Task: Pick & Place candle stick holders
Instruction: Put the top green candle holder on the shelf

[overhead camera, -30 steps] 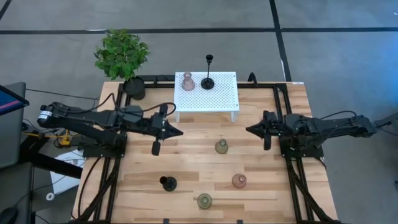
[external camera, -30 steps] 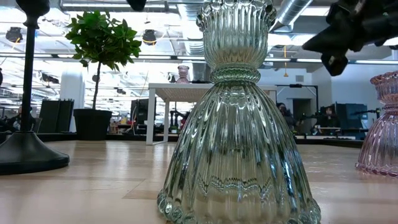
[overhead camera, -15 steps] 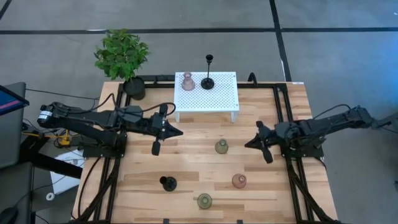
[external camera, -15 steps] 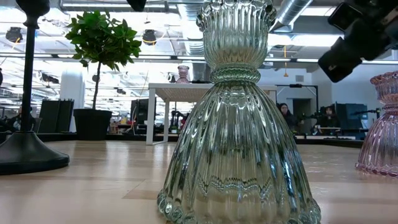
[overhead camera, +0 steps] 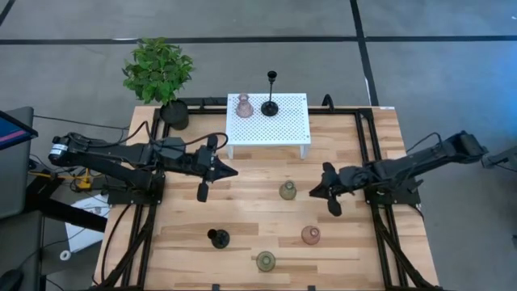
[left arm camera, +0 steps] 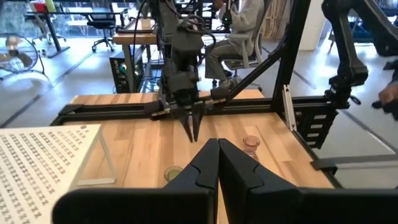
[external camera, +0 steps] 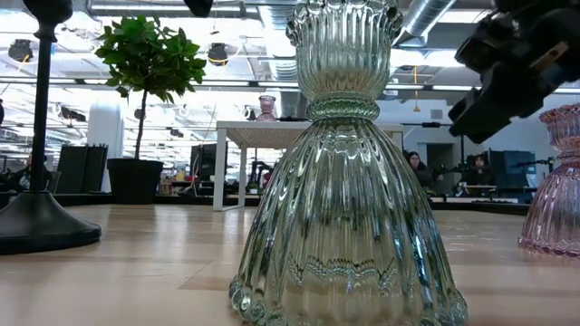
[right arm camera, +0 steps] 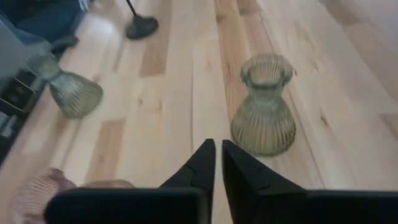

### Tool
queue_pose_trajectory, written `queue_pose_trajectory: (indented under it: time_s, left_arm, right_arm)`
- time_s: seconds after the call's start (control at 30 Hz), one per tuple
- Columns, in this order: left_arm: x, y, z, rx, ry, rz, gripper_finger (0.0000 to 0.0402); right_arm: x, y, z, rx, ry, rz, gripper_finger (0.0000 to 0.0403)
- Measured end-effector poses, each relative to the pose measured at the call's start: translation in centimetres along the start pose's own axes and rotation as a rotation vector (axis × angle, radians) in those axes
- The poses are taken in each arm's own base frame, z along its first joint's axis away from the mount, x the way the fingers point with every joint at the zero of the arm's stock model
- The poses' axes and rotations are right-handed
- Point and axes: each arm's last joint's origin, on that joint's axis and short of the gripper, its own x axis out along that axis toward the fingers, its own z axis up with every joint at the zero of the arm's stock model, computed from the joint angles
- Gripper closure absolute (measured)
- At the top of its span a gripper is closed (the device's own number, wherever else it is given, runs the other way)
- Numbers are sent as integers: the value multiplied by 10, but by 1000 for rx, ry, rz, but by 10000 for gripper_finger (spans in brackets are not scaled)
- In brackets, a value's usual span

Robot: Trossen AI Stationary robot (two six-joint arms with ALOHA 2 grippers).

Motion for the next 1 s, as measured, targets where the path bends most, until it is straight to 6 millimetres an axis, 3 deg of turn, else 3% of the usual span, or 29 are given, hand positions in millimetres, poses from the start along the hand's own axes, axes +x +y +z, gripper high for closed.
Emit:
queue_pose_trajectory:
  time_s: [0.57, 0.73, 1.0]
  left_arm:
    - [0, 0, 0, -50, -2, -10, 395]
    - [0, 0, 0, -50, -2, -11, 395]
    - [0, 0, 0, -50, -2, -11, 395]
  right_arm:
    - [41, -2, -1, 52, -66, -161, 128]
    - [54, -3, -6, 58, -63, -172, 100]
    - [70, -13, -5, 91, -112, -199, 97]
